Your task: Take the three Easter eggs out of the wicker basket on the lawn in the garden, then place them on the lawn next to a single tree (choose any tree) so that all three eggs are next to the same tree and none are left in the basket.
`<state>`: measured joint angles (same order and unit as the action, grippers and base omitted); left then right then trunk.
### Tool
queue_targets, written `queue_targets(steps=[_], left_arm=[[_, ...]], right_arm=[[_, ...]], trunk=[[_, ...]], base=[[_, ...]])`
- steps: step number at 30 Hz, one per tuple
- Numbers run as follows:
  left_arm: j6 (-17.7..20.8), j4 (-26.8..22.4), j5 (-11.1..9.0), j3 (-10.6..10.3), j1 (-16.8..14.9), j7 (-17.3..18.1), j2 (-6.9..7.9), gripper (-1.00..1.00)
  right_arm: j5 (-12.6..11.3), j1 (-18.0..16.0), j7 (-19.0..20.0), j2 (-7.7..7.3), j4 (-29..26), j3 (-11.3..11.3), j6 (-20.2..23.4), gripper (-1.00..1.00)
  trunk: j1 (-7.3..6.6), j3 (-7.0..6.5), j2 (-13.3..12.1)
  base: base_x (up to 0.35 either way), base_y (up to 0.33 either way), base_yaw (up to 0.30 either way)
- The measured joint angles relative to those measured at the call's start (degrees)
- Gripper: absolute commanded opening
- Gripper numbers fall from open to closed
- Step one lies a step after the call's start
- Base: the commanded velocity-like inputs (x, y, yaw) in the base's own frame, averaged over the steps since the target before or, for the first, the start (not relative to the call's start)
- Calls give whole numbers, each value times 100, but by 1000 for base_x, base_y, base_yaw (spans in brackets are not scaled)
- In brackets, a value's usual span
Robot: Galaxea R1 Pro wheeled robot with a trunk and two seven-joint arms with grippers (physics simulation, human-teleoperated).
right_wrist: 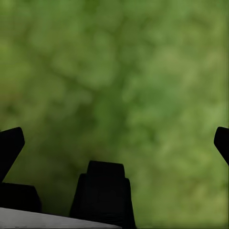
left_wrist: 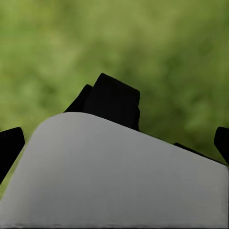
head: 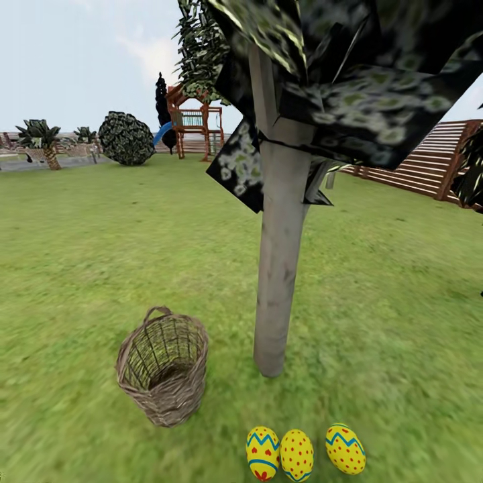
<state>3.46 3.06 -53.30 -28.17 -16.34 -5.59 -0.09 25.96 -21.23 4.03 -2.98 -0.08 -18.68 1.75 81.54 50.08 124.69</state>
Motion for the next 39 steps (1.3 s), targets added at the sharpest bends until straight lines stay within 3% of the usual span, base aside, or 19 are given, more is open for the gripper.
queue_targets(steps=[35, 39], left_arm=[[-29, 1, -9, 0, 12, 23, 17, 100], [-26, 1, -8, 2, 12, 45, 18, 100]], right_arm=[[-18, 9, 0, -19, 16, -1, 1, 100], [-18, 15, 1, -17, 16, -2, 1, 100]], trunk=[[-769, -298, -1404], [-770, -260, -1405]], base=[[0, 0, 0], [0, 0, 0]])
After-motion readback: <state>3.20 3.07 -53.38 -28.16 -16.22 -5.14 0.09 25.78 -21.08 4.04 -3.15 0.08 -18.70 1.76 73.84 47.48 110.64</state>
